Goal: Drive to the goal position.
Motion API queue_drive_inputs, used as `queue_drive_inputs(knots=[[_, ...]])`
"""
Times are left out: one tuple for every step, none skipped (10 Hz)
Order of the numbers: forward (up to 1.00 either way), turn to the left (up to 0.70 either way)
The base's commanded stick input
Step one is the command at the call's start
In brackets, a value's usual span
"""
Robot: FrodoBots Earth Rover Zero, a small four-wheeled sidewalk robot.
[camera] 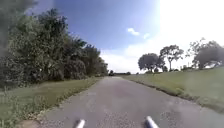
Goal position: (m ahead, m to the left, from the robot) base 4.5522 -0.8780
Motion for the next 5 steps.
queue_drive_inputs(knots=[[0.70, 0.00], [0.70, 0.00], [0.70, 0.12], [0.70, 0.28], [0.70, 0.35]])
